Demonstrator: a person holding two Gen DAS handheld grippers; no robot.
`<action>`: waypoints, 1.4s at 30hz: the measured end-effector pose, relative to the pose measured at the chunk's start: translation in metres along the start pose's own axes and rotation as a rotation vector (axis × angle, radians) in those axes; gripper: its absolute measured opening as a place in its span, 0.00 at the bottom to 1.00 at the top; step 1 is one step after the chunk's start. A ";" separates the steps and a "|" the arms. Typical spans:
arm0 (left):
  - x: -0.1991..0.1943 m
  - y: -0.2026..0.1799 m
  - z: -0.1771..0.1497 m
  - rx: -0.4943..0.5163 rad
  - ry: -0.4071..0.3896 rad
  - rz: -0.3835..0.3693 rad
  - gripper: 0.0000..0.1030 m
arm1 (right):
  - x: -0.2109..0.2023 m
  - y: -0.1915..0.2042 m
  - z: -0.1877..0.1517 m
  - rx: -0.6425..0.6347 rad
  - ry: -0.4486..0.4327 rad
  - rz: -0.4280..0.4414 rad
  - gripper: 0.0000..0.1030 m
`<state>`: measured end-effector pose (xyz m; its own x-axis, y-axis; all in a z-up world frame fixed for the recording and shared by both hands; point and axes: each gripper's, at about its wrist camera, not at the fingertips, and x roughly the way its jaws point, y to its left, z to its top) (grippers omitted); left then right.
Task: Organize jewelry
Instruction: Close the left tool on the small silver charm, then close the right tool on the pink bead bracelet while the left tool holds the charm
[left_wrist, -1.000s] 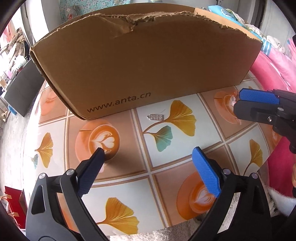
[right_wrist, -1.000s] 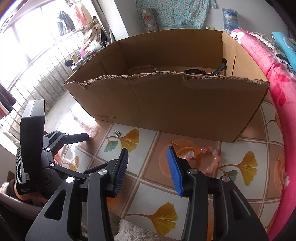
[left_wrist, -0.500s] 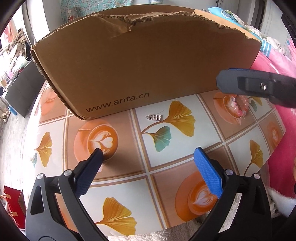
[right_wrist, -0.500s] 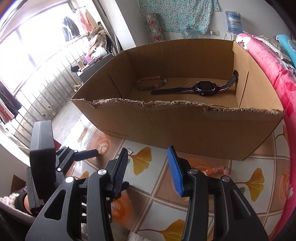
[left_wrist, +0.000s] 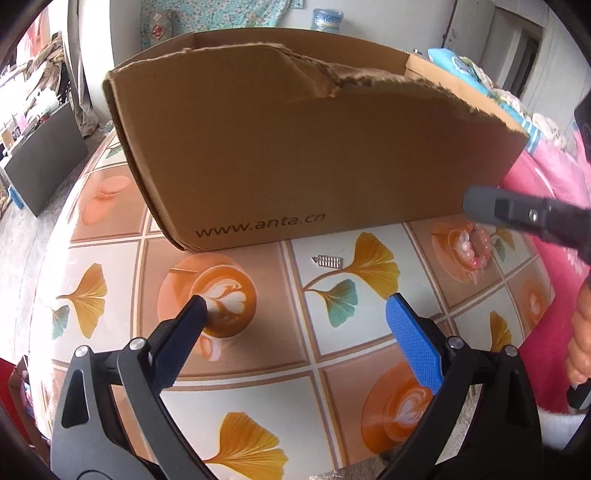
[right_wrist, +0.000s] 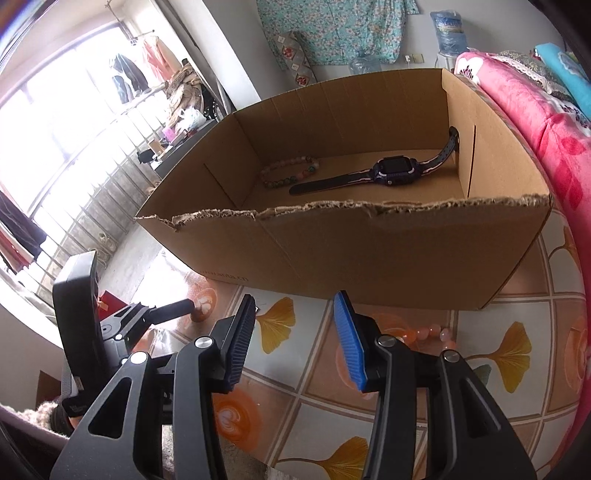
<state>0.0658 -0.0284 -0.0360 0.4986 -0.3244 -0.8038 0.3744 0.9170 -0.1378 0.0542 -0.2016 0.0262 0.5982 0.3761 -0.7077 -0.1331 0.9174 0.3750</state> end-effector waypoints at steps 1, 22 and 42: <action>-0.001 0.003 0.001 -0.008 -0.012 0.000 0.77 | 0.001 -0.002 -0.002 0.007 0.005 0.001 0.43; 0.014 -0.036 0.013 0.215 -0.054 0.029 0.21 | 0.013 -0.018 -0.005 0.063 0.019 0.004 0.43; 0.001 -0.028 -0.001 0.162 -0.080 0.043 0.13 | -0.011 -0.025 -0.008 0.027 -0.017 -0.026 0.43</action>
<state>0.0552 -0.0543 -0.0332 0.5752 -0.3090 -0.7574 0.4692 0.8831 -0.0039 0.0449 -0.2271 0.0199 0.6141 0.3500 -0.7074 -0.0965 0.9229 0.3729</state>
